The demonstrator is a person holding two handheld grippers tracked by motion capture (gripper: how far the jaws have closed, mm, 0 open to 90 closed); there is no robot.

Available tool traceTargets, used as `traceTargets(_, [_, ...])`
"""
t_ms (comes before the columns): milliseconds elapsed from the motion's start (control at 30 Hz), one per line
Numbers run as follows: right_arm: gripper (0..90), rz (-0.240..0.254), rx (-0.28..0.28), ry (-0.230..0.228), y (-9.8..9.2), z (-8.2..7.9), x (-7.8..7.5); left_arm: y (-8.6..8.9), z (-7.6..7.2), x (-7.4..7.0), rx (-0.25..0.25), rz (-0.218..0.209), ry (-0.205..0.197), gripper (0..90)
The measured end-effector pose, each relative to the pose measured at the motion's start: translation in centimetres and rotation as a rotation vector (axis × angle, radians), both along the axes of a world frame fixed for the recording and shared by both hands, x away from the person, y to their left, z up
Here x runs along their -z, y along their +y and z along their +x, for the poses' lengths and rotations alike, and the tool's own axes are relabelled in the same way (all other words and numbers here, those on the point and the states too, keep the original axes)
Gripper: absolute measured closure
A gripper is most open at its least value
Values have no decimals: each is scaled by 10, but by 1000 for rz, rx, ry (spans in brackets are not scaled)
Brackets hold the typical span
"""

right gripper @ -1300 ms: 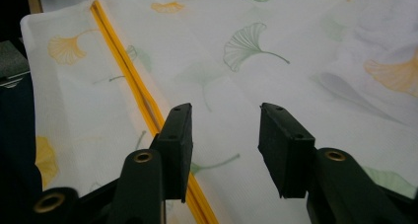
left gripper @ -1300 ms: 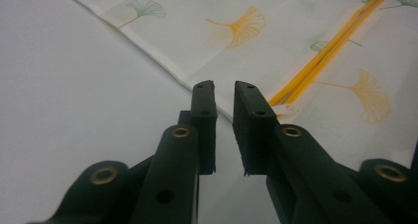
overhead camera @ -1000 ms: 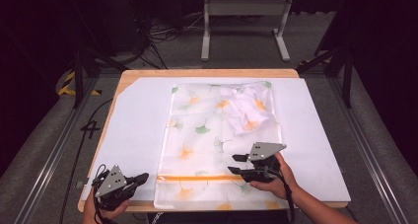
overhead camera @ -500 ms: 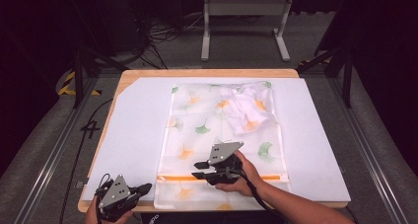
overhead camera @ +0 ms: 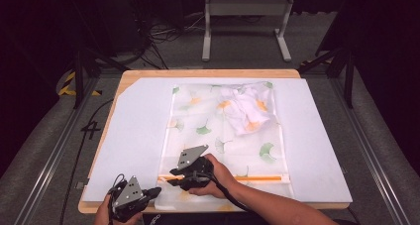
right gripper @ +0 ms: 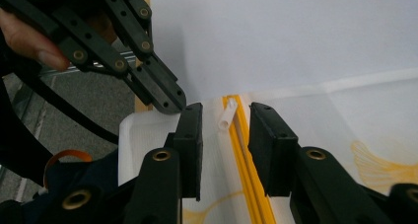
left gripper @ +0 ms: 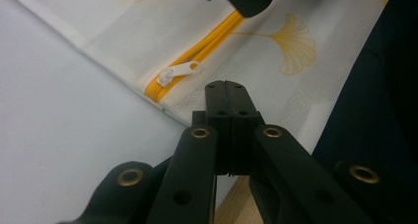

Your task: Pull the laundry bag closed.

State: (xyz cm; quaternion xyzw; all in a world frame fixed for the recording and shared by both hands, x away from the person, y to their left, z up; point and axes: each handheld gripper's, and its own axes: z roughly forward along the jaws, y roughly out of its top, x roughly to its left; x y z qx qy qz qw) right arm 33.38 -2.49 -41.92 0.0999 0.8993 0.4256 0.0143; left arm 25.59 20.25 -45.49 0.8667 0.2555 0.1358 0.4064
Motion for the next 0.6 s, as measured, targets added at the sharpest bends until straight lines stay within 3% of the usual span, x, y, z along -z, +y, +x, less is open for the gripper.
traceTargets(267, [682,-23,15,63,19,6,12,-4,7,6,24,34,16,900])
traceTargets(400, [671,-46,26,68,26,7,16,-3,9,6,31,26,23,900])
traceTargets(600, [703,-96,62,35,32,9,22,-2,10,7,37,19,30,900])
